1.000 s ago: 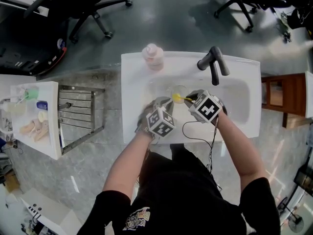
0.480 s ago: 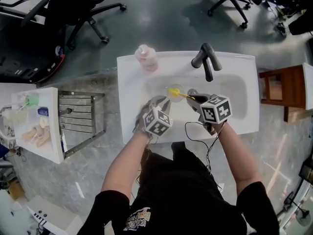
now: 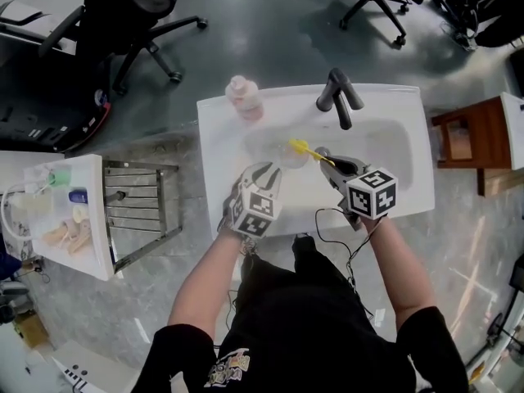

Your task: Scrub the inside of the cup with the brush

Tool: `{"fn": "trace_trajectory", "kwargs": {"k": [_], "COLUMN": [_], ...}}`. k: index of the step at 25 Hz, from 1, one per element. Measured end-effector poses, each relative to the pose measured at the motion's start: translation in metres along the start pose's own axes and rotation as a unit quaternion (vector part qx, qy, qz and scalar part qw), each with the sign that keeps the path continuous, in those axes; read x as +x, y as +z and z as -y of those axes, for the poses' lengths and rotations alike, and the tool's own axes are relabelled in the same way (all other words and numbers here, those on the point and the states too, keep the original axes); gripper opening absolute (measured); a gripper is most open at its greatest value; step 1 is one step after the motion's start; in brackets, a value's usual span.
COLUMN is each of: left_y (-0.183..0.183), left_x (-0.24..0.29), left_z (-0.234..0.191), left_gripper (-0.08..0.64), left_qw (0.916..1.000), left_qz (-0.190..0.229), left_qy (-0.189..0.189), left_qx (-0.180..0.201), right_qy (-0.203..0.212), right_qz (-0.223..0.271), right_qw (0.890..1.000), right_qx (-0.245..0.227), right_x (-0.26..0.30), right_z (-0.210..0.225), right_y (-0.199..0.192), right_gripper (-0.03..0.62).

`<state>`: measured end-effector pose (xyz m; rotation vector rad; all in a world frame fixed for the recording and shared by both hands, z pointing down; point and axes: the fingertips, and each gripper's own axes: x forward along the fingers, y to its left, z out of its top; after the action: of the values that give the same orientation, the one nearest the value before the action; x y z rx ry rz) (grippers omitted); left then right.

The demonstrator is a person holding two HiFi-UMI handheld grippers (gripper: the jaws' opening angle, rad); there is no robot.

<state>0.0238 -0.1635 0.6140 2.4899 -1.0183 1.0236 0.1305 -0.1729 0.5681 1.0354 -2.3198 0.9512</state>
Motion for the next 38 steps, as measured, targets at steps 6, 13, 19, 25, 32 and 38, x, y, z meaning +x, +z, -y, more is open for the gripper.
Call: {"fn": "trace_trajectory", "kwargs": {"k": [6, 13, 19, 25, 32, 38], "left_y": [0.028, 0.065, 0.081, 0.070, 0.055, 0.054], "left_x": [-0.054, -0.125, -0.184, -0.229, -0.269, -0.294], "left_z": [-0.017, -0.031, -0.035, -0.028, -0.023, -0.015], "left_gripper": [0.060, 0.037, 0.018, 0.017, 0.017, 0.017], "left_qw": [0.9961, 0.9833, 0.9720, 0.9689, 0.9627, 0.9565], "left_qz": [0.076, 0.168, 0.230, 0.243, 0.267, 0.287], "left_qy": [0.015, 0.012, 0.008, -0.018, -0.043, -0.050], "left_qx": [-0.041, -0.070, -0.048, -0.042, -0.015, 0.013], "right_qy": [-0.046, -0.094, -0.138, -0.171, -0.240, -0.269], "right_qz": [0.060, 0.135, 0.200, 0.250, 0.293, 0.290], "right_qw": [0.994, 0.977, 0.956, 0.939, 0.895, 0.892], "right_qx": [-0.081, -0.132, -0.166, -0.166, -0.236, -0.220], "right_x": [-0.028, -0.061, -0.094, -0.121, -0.151, -0.165], "right_z": [-0.033, -0.081, -0.132, -0.175, -0.231, -0.258], "right_y": [0.027, 0.054, 0.072, 0.072, 0.067, 0.057], "right_gripper": [0.038, 0.038, 0.038, 0.038, 0.038, 0.038]}}
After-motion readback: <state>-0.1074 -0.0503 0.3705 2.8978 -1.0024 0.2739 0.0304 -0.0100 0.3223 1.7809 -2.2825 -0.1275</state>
